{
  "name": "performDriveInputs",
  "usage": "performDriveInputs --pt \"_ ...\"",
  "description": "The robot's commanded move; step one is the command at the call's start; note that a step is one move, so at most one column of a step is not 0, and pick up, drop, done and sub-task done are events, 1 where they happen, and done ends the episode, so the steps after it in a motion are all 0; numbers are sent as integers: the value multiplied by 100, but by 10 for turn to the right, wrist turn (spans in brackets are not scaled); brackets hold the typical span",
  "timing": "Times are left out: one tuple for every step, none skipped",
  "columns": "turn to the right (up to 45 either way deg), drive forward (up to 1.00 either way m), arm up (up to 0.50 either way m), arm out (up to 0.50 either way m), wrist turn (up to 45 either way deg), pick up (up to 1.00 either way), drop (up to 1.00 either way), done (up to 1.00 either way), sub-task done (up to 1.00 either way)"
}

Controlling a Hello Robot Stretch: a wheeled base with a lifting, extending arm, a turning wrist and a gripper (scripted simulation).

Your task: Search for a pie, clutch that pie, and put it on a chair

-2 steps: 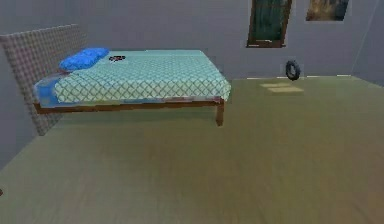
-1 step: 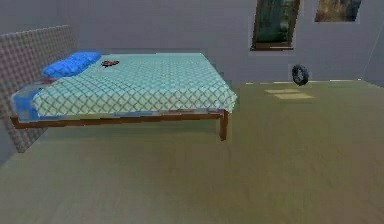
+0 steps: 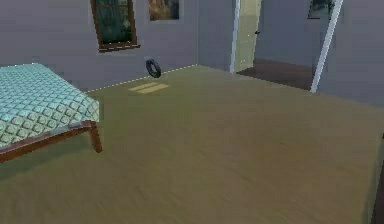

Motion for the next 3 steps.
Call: performDriveInputs --pt "0 70 0 0 0 0 0 0 0" --pt "240 0 0 0 0 0 0 0 0" --pt "0 100 0 0 0 0 0 0 0"
